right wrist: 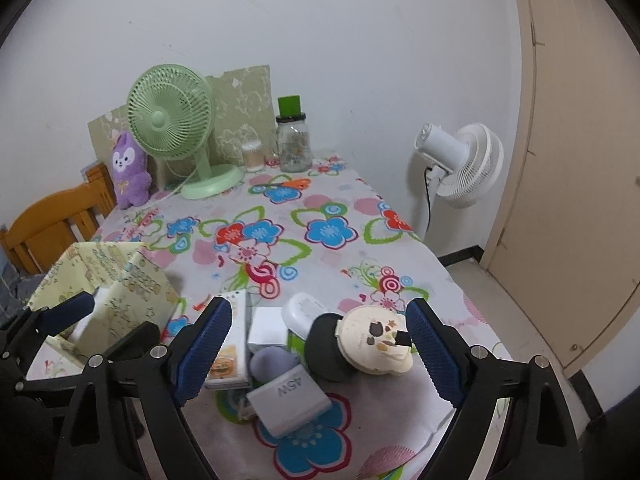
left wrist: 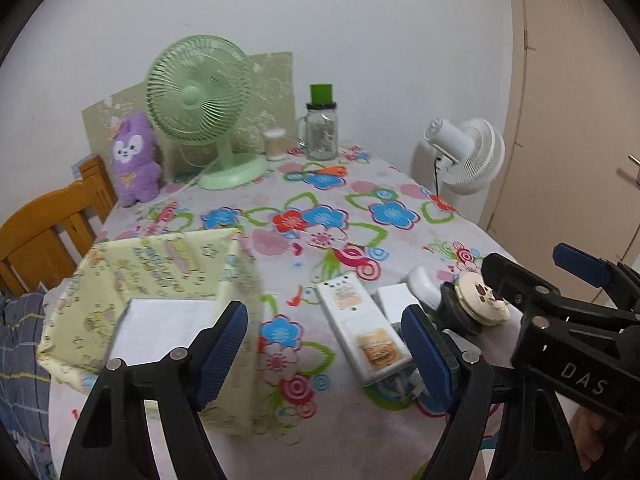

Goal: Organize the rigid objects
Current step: 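Grasp the white remote with the left tool while the right tool grasps the round beige container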

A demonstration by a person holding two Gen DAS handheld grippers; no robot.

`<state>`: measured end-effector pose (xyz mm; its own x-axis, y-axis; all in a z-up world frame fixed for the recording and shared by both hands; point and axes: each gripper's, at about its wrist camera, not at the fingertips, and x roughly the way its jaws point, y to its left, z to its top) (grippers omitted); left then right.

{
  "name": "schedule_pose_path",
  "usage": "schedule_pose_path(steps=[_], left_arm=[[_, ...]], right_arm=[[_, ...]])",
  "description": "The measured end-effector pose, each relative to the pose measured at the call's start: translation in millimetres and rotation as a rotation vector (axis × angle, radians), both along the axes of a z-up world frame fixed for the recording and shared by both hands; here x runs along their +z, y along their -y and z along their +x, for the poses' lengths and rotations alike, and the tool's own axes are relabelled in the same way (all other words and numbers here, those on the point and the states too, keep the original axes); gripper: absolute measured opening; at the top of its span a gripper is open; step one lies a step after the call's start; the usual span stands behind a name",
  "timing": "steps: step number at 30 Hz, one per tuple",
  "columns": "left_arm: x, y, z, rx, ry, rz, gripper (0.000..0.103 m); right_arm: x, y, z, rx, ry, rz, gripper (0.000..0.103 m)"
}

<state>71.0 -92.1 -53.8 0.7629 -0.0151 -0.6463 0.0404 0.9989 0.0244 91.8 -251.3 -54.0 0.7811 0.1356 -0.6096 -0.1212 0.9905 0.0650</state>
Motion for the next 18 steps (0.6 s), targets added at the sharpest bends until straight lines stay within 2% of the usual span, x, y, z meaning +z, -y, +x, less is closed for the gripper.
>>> schedule_pose_path(steps=[10, 18], left_arm=[[-26.4, 19.8, 27.3, -0.034, -0.082, -0.027, 0.078], [-49.0, 21.6, 47.1, -0.012, -0.158, -0.027, 0.071]], right_arm=[[-23.8, 16.8, 21.5, -0.032, -0.059, 0.004, 0.089], [-44.6, 20.4, 36.9, -0.038, -0.117, 0.005, 0.088]])
